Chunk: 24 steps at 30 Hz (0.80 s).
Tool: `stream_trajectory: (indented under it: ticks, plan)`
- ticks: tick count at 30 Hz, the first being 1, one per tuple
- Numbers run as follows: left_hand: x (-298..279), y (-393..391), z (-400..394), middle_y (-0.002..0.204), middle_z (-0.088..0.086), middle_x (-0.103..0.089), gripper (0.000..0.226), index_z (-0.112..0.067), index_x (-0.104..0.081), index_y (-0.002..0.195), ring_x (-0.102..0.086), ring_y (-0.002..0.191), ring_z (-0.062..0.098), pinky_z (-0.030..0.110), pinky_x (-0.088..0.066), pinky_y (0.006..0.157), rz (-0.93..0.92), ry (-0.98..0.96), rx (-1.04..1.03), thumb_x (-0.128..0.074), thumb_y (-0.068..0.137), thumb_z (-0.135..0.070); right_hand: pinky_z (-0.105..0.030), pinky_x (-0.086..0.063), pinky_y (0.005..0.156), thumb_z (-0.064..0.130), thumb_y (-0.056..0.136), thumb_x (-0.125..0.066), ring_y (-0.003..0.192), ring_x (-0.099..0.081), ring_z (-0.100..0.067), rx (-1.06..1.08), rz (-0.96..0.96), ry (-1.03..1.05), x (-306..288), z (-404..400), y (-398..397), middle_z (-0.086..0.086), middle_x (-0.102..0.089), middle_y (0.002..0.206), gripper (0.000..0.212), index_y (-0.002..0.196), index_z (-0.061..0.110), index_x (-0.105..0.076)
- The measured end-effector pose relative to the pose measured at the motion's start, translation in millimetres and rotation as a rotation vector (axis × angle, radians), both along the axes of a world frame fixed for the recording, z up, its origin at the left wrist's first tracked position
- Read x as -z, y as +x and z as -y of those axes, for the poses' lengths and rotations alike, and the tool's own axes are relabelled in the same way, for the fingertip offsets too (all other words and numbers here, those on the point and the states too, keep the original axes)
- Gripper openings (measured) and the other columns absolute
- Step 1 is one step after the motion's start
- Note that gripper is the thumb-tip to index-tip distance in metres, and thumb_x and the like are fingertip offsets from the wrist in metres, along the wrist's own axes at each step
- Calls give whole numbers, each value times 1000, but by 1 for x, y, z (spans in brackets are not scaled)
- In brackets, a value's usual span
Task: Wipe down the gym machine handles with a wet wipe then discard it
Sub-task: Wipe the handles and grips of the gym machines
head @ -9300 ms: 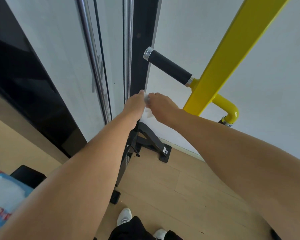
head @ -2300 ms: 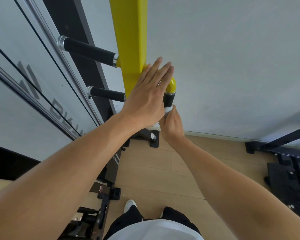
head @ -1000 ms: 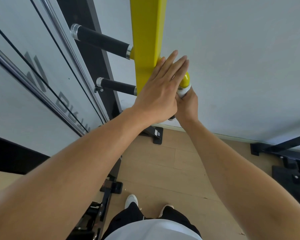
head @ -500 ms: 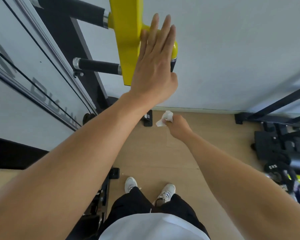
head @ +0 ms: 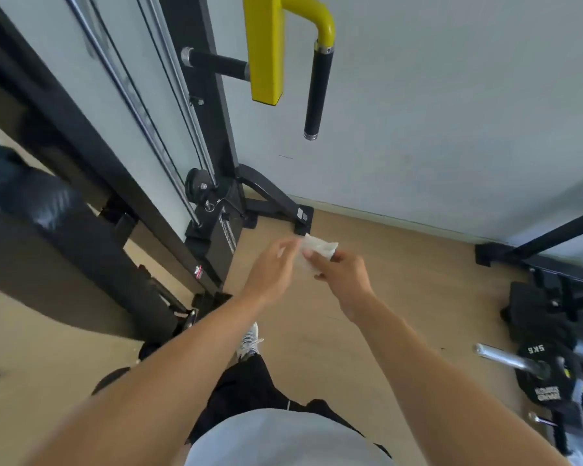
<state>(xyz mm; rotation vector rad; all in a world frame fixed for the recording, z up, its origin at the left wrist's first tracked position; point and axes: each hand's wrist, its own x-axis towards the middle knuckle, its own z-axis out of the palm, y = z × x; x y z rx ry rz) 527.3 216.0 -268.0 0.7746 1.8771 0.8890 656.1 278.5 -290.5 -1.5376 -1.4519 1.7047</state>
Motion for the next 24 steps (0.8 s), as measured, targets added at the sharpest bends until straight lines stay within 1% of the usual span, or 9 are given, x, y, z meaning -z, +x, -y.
stream_trajectory:
  ticks: [3, 5, 6, 8, 11, 14, 18, 21, 24]
  plan:
    - [9, 38, 67, 122, -5, -65, 58, -32, -60, 129, -59, 110, 15, 37, -46, 93, 35, -43, -174, -37, 93, -71, -29, -58, 77, 44, 88, -75, 76, -67, -12, -142, 32, -53, 2, 47, 24, 1, -76, 83, 24, 86, 21, -77]
    - [9, 57, 111, 110, -4, -70, 45, -28, -65, 122, -65, 101, 16, 35, -53, 89, 63, -31, -328, -47, 96, -60, -32, -58, 79, 40, 95, -68, 77, -65, -12, -231, 13, -84, 5, 77, 36, 3, -72, 83, 21, 85, 23, -74]
    - [6, 63, 132, 103, -6, -71, 34, -25, -68, 116, -67, 96, 16, 30, -53, 83, 59, -22, -379, -52, 98, -49, -33, -58, 80, 38, 98, -64, 79, -65, -12, -280, -4, -95, 8, 91, 39, 3, -71, 84, 22, 87, 22, -74]
    - [3, 67, 172, 92, -7, -72, 16, -25, -72, 101, -70, 91, 17, 29, -52, 77, 35, -15, -453, -60, 97, -35, -31, -57, 79, 36, 102, -58, 84, -65, -12, -371, -19, -120, 12, 119, 41, 1, -72, 90, 24, 96, 19, -74]
    - [-2, 67, 226, 93, -7, -73, 11, -22, -74, 98, -71, 91, 14, 21, -51, 71, 37, -10, -525, -64, 96, -27, -28, -55, 74, 32, 104, -54, 91, -65, -15, -455, -58, -172, 15, 159, 33, -3, -71, 100, 26, 113, 13, -69]
    - [-4, 64, 273, 97, -7, -74, 11, -22, -74, 100, -70, 90, 11, 18, -48, 69, 31, -15, -629, -64, 96, -26, -25, -54, 71, 34, 103, -55, 88, -67, -14, -506, -98, -220, 9, 199, 18, -2, -71, 99, 27, 115, 13, -69]
    - [-6, 60, 340, 91, -4, -75, 9, -25, -74, 92, -69, 81, 11, 23, -52, 69, 53, -12, -727, -67, 94, -32, -27, -54, 70, 50, 92, -66, 80, -69, -11, -594, -83, -281, 9, 257, 0, 2, -75, 93, 38, 110, 17, -73]
    - [-3, 54, 395, 90, 3, -73, 14, -22, -70, 91, -62, 74, 11, 26, -51, 66, 90, -15, -750, -65, 94, -35, -22, -53, 61, 36, 90, -75, 86, -73, -19, -627, -93, -275, 14, 300, -15, -6, -76, 98, 29, 105, 11, -74]
    - [5, 45, 454, 98, 12, -73, 15, -18, -67, 89, -70, 84, 24, 44, -59, 81, 140, -4, -846, -64, 95, -32, -22, -54, 63, 24, 96, -68, 87, -75, -20, -715, -103, -285, 16, 351, -33, -6, -77, 96, 15, 100, 12, -75]
